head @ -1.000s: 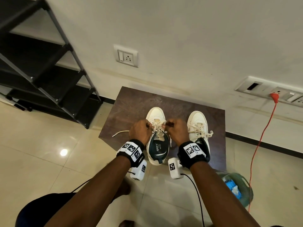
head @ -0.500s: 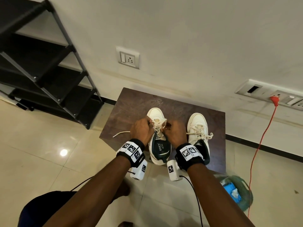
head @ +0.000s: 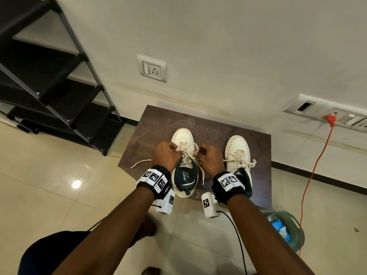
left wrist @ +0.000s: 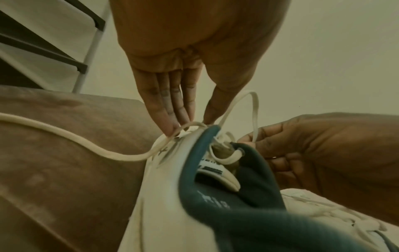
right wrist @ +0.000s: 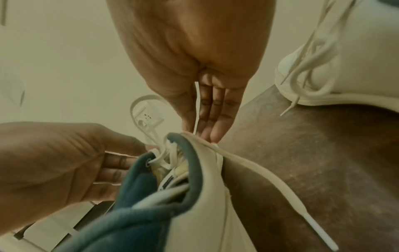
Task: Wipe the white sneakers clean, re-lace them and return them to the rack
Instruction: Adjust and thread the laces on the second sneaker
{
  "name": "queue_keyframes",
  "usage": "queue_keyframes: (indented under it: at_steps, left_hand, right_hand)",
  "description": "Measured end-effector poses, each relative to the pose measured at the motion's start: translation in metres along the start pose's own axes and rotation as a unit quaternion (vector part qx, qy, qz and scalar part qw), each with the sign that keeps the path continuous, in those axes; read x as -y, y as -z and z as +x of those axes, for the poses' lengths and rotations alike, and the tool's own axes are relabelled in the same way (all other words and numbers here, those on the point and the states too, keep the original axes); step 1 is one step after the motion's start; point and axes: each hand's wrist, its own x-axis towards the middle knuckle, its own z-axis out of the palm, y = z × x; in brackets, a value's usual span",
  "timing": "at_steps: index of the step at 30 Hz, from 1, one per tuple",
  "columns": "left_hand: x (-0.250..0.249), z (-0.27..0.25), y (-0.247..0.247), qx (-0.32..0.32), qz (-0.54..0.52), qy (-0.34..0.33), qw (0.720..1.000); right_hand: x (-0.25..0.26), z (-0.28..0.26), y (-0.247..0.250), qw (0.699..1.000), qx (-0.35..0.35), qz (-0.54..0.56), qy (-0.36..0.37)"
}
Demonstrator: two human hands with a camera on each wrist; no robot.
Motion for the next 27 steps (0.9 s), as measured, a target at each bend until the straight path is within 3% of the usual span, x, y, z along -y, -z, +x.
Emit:
queue_keyframes:
  at_steps: [7,11,18,24,27]
  left_hand:
    - [0.004,0.006,0.001,0.021,0.032,-0.008,0.999]
    - [0.003,0.008,0.001,0.036,0.012,-0.026,0.999]
    - [0.006,0.005,0.002,0.036,-0.031,-0.027,0.998]
    - [0.012,-0.007,-0.001,-0.012,-0.034,0.017,0.999]
    - [0.016,-0.017,-0.005,-0.008,-0.011,-0.036,0.999]
  right_hand:
    - [0.011,0.007,-0.006,0.993,-0.032,-0.107,0.047]
    - [0.006,-0.001,-0.015,0.997,-0.068,-0.043,0.002]
    - [-0.016,0.002,-0.026,0.996,-0.06,0.06,-0.03]
    - [-0.009,-0.008,-0.014,0.982,-0.116,0.141,-0.048]
    - [-0.009,-0.012,-0.019,0.988,-0.104,0.103,-0.051]
